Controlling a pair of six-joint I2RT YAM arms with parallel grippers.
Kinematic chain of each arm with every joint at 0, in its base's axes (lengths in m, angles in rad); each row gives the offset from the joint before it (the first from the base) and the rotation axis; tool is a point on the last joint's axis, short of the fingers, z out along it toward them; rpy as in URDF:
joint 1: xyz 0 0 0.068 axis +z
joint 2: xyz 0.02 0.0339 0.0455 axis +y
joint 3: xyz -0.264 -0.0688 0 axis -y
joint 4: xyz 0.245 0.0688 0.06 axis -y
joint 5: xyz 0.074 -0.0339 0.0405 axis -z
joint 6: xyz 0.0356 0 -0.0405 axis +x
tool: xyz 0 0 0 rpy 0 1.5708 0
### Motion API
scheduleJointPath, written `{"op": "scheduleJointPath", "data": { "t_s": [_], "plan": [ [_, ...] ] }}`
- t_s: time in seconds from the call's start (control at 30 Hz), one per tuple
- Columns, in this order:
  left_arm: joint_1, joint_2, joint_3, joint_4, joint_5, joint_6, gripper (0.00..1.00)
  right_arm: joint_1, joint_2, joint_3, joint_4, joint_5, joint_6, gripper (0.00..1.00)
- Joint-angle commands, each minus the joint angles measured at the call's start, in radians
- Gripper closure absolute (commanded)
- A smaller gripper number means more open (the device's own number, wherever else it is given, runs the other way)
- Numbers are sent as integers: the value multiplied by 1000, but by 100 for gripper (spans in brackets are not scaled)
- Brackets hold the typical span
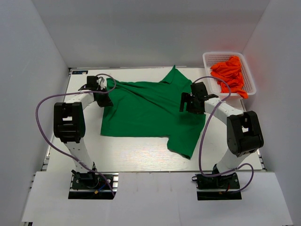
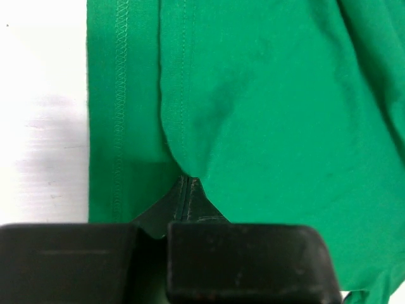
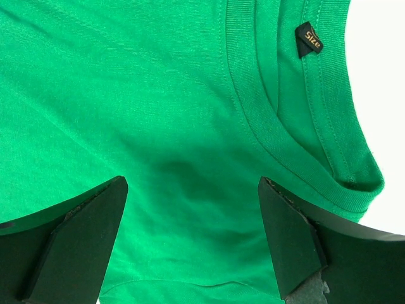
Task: Fold and stack the t-shirts
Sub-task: Flatten out the tshirt
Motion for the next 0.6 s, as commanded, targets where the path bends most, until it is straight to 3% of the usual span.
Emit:
{"op": "scheduleJointPath", "data": {
  "t_s": [0.0,0.57],
  "plan": [
    [-4,-1,25,-11,-18,10,100,0,3,20,0,20,1,11],
    [17,-49,77,-11,-205,28,100,-5,11,6,2,35,-6,11]
  ]
}}
